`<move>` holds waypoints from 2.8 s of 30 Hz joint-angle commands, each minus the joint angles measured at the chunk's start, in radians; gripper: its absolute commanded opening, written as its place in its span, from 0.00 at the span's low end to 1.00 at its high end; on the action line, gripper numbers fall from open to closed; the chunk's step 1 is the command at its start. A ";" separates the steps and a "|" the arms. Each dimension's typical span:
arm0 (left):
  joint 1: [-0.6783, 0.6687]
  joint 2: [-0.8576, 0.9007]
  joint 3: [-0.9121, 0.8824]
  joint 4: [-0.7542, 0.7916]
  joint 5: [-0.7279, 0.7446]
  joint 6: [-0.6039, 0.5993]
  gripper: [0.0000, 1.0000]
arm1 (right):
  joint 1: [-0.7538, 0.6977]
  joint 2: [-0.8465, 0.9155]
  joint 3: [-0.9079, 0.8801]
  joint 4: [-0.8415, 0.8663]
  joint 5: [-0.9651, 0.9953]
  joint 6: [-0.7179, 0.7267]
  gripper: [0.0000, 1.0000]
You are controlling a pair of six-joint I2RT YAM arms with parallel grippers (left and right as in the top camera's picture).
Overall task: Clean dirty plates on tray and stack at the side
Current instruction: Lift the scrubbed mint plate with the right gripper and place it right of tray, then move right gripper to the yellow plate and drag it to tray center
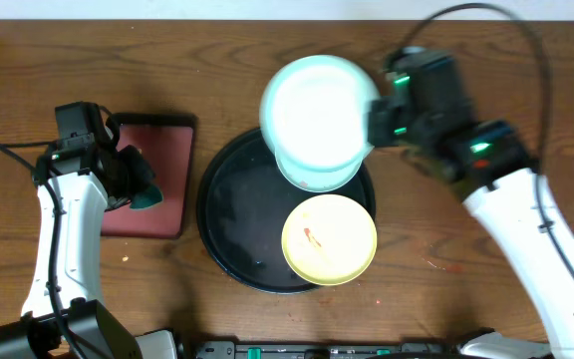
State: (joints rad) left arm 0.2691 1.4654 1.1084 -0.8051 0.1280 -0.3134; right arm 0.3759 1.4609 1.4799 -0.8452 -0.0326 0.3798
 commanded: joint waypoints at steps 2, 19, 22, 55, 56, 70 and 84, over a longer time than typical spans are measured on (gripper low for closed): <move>0.003 0.004 0.012 -0.002 -0.009 0.014 0.07 | -0.227 0.006 0.009 -0.098 -0.153 0.023 0.01; 0.003 0.004 0.012 -0.002 -0.009 0.014 0.08 | -0.580 0.084 -0.401 -0.003 -0.103 -0.025 0.01; 0.003 0.004 0.012 -0.002 -0.009 0.014 0.07 | -0.580 0.084 -0.494 0.091 -0.093 -0.025 0.01; 0.003 0.004 0.012 0.002 -0.009 0.014 0.07 | -0.537 0.056 -0.212 -0.277 -0.287 -0.206 0.41; 0.003 0.004 0.012 0.002 -0.009 0.014 0.07 | -0.523 0.056 -0.216 -0.287 -0.292 -0.206 0.41; 0.003 0.004 0.012 0.001 -0.009 0.014 0.07 | -0.294 0.056 -0.296 -0.308 -0.293 -0.209 0.50; 0.003 0.004 0.012 0.002 -0.009 0.014 0.07 | -0.118 0.066 -0.483 -0.100 -0.282 -0.144 0.41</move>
State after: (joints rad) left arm 0.2691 1.4654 1.1084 -0.8043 0.1276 -0.3130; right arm 0.2302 1.5211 1.0359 -0.9905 -0.3180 0.2123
